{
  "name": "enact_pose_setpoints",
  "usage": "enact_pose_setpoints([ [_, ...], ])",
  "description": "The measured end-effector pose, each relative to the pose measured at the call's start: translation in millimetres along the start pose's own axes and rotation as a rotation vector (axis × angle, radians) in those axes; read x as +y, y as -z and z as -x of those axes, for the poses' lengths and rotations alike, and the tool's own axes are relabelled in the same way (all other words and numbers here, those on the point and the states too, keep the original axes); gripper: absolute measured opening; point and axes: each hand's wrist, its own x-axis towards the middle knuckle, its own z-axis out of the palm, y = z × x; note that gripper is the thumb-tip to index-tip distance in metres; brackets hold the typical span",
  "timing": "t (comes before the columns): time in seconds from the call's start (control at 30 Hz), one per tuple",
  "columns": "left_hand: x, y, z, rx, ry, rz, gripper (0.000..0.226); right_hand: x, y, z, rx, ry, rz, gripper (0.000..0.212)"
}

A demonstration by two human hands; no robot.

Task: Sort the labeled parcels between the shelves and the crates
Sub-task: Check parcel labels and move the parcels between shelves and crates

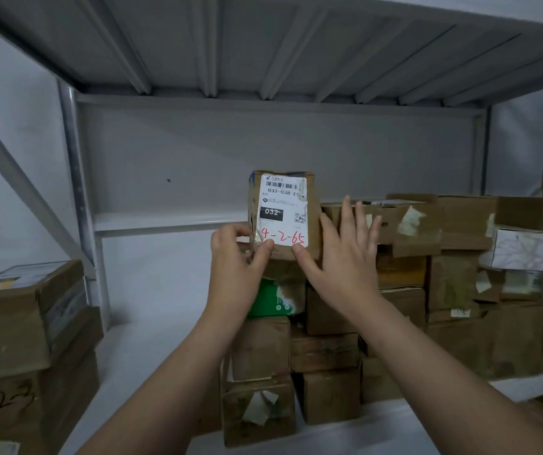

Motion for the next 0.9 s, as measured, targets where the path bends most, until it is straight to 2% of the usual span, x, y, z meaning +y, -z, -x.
enact_pose_setpoints([
  [0.1, -7.1, -5.0, -2.5, -0.052, 0.184, 0.017, 0.052, 2.1, -2.8, 2.3, 0.007, 0.023, 0.0, 0.077],
  [0.23, -8.5, -9.4, 6.0, -0.11, 0.249, 0.04, 0.058, 5.3, -4.3, 4.9, 0.015, 0.027, -0.014, 0.078],
  [0.37, -4.7, -11.9, 17.5, -0.084, 0.315, 0.21, 0.048, 7.8, -6.7, 10.9, 0.008, 0.024, -0.003, 0.084],
  [0.5, -3.9, -13.7, 28.5, -0.008, 0.284, 0.282, 0.034, 8.6, -6.8, 14.2, -0.004, 0.013, 0.004, 0.094],
  [0.67, -1.5, -16.4, 44.6, 0.04, 0.255, 0.364, 0.029, 6.6, -6.6, 18.4, -0.012, 0.015, -0.133, 0.1],
  [0.9, 10.2, -8.9, 54.2, 0.076, 0.204, 0.454, 0.026, 1.5, 5.0, 24.5, 0.051, 0.079, -0.291, 0.099],
])
